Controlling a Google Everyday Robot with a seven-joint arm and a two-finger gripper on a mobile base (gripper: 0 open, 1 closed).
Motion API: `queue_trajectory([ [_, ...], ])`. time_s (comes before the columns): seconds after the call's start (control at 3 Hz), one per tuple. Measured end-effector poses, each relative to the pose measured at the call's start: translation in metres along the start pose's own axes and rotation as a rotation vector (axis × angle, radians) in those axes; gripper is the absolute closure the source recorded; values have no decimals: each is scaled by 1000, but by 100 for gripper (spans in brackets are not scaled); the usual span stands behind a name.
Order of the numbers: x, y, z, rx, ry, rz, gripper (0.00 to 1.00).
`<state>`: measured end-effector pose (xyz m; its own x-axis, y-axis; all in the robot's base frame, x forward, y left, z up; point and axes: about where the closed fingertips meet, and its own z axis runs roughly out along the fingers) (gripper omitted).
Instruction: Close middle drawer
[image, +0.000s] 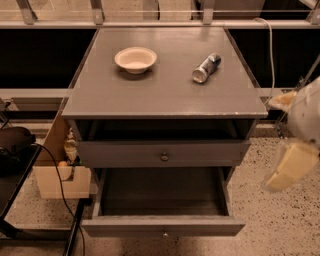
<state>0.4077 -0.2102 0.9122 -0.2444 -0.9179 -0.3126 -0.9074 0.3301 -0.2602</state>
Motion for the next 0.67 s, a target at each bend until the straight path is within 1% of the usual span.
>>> queue_trajectory([
  [0.33,12,17,28,33,-67,40,0],
  [0.67,28,32,76,59,-151,105,0],
])
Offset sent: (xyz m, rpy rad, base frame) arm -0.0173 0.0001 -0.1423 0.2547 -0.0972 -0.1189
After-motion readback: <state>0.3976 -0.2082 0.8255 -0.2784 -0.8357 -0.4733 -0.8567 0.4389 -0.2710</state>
